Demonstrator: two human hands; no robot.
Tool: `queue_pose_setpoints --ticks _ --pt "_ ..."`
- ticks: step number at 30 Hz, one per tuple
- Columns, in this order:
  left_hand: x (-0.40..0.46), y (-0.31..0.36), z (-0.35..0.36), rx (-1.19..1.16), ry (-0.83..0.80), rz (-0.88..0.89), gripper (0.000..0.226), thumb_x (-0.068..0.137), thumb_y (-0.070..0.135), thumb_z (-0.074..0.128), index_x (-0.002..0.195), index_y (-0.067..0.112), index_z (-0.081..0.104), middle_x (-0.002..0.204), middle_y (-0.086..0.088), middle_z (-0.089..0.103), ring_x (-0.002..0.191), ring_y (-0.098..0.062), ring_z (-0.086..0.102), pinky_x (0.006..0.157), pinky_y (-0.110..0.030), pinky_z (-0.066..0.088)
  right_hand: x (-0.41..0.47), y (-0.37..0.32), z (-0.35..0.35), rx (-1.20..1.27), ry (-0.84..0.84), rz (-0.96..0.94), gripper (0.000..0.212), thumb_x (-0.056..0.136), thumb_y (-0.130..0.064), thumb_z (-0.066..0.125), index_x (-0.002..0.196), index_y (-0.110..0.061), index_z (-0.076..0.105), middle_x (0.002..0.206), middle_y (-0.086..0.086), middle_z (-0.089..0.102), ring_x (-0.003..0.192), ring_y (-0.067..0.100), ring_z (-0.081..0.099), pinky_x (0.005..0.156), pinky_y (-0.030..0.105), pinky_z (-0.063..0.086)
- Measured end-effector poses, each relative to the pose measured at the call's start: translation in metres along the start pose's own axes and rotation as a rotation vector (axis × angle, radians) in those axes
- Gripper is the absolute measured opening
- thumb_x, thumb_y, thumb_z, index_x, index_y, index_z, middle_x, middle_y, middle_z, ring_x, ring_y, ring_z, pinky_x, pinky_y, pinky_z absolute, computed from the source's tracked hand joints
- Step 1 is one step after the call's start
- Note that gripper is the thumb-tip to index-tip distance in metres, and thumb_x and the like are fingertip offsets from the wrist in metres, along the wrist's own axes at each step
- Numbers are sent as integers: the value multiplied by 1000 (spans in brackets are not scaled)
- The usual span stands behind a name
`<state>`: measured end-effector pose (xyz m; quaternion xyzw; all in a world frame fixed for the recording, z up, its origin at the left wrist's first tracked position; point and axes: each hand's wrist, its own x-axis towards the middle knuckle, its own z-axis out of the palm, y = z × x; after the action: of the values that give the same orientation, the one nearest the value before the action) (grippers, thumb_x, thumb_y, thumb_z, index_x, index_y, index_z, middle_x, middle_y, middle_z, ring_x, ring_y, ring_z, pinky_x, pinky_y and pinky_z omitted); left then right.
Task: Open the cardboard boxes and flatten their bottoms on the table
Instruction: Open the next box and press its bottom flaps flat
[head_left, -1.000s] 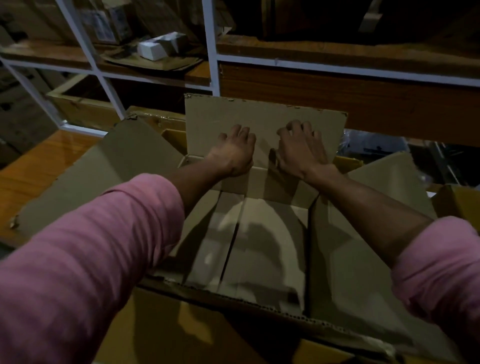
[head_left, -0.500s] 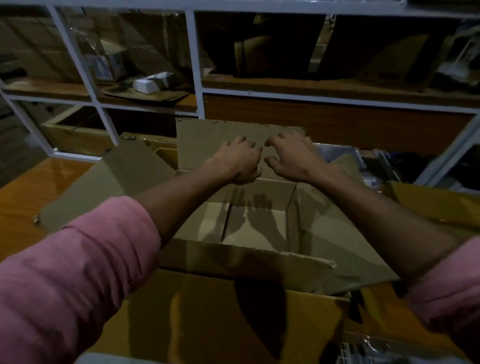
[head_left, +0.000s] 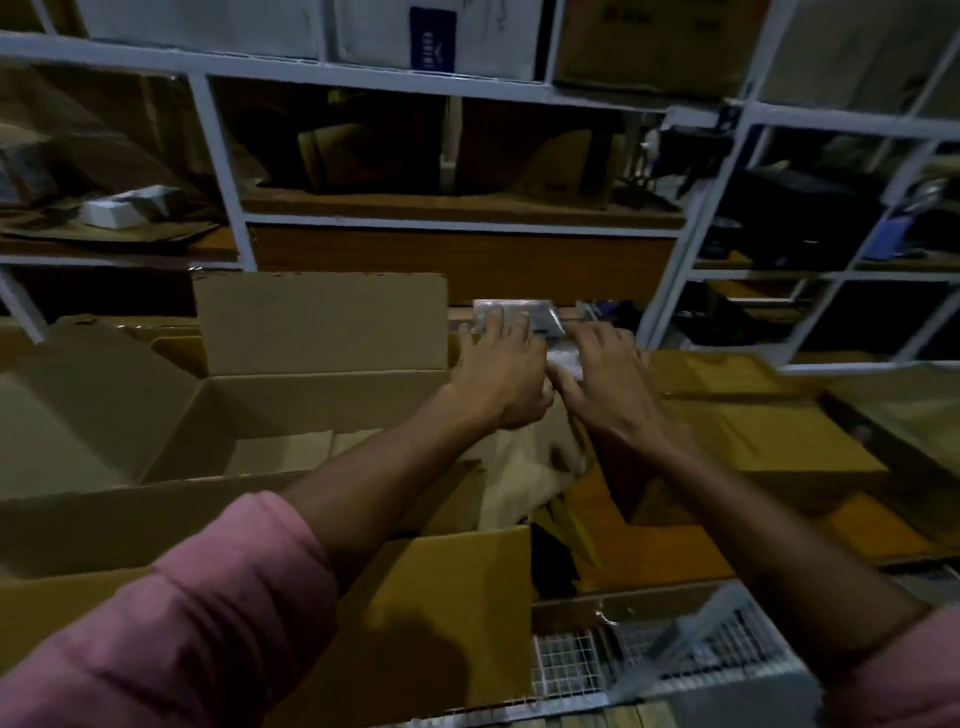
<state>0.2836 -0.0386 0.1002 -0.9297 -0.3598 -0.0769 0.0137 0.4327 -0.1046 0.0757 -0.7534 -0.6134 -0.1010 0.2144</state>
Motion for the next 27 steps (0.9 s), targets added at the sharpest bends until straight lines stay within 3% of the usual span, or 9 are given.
queue_pose_setpoints --ticks 4,8,11,18,21,24,27 --pt "21 50 8 34 12 77 68 97 51 48 153 16 34 167 -14 15 153 -42 4 117 -68 18 -17 55 -12 -20 31 105 63 96 -61 43 147 -24 42 145 7 48 133 30 42 106 54 37" --pt "59 103 27 -14 -50 91 69 98 50 50 154 14 31 168 -14 8 153 -42 -4 117 -72 8 -22 128 -17 -24 -16 172 65 97 -66 41 148 -26 38 150 6 43 137 31 38 105 57 35" --pt "100 149 44 -53 -121 63 66 100 48 47 154 14 30 169 -13 3 153 -42 -9 117 -72 4 -20 195 -13 -14 -67 229 69 96 -71 35 150 -27 35 155 6 38 139 33 35 106 57 32" --pt "204 228 142 -72 -177 -111 74 96 70 33 152 21 36 169 -11 6 154 -41 -7 117 -72 0 -20 364 33 20 -296 349 86 88 -85 15 157 -34 19 167 4 19 151 32 17 116 62 19" --pt "227 245 185 -157 -195 -214 76 96 71 31 154 21 30 169 -11 4 153 -42 -12 116 -72 -2 -20 419 53 8 -385 382 86 89 -83 19 159 -33 18 168 3 14 152 33 13 117 62 17" --pt "236 254 223 -189 -287 -303 81 95 74 22 160 25 11 169 -9 -9 150 -44 -22 115 -73 -5 -14 466 69 -29 -467 419 82 91 -80 23 159 -36 15 169 2 10 153 35 8 118 65 13" --pt "240 253 252 -183 -388 -391 86 91 81 18 161 35 2 168 -4 -19 149 -42 -26 112 -76 -7 -18 504 81 -123 -525 436 80 87 -85 17 156 -45 14 169 -5 5 153 38 3 115 72 6"
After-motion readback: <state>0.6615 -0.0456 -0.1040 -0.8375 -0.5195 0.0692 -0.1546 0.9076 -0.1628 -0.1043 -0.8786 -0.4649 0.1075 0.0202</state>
